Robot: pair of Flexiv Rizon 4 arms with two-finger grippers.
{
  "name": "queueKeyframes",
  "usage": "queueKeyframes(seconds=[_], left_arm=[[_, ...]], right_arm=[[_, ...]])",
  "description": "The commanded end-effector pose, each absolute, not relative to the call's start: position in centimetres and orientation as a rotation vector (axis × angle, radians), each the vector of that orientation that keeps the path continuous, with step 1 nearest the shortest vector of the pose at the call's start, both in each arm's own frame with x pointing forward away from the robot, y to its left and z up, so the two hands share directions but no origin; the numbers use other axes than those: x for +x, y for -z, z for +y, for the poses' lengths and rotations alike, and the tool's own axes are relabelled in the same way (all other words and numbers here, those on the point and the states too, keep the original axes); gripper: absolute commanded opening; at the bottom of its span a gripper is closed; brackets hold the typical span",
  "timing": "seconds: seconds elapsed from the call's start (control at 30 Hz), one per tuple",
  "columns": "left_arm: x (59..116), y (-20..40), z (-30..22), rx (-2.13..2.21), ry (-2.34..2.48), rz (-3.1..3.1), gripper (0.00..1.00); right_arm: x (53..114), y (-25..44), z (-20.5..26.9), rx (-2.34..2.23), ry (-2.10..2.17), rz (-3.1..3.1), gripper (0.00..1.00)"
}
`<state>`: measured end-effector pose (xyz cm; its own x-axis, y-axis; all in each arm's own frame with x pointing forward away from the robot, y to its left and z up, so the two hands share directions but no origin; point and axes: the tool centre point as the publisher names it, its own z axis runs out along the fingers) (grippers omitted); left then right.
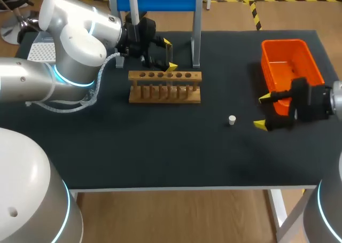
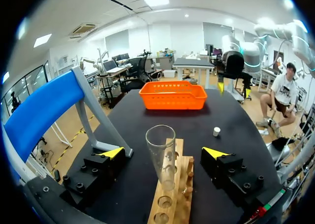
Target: Invert the test tube, pick up the pipette, mount the tip to pipette, aspirate from beaker and dispense into the tube, eject the tip, return the pipette, and cap with the stopper.
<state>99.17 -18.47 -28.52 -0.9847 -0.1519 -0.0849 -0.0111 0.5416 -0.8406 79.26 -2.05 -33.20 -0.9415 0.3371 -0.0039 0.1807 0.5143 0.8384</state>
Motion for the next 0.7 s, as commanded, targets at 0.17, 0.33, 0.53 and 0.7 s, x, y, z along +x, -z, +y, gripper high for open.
queueKeyframes(seconds=[0.17,0.33,0.53,0.7], left_arm=[[99.1,28.5,-18.5,-0.142,1.427,2.626,1.00],[99.1,28.5,-18.5,-0.142,1.427,2.626,1.00],[99.1,28.5,-18.5,-0.142,1.427,2.626,1.00],[99.1,28.5,-18.5,-0.142,1.427,2.626,1.00]], right_arm=[[79.9,35.5,-0.1,0.508,-1.354,2.596,1.00],[79.9,36.6,0.3,0.531,-1.334,2.606,1.00],[80.3,37.7,0.5,0.557,-1.305,2.618,0.90],[80.8,38.4,0.7,0.573,-1.299,2.624,0.60]])
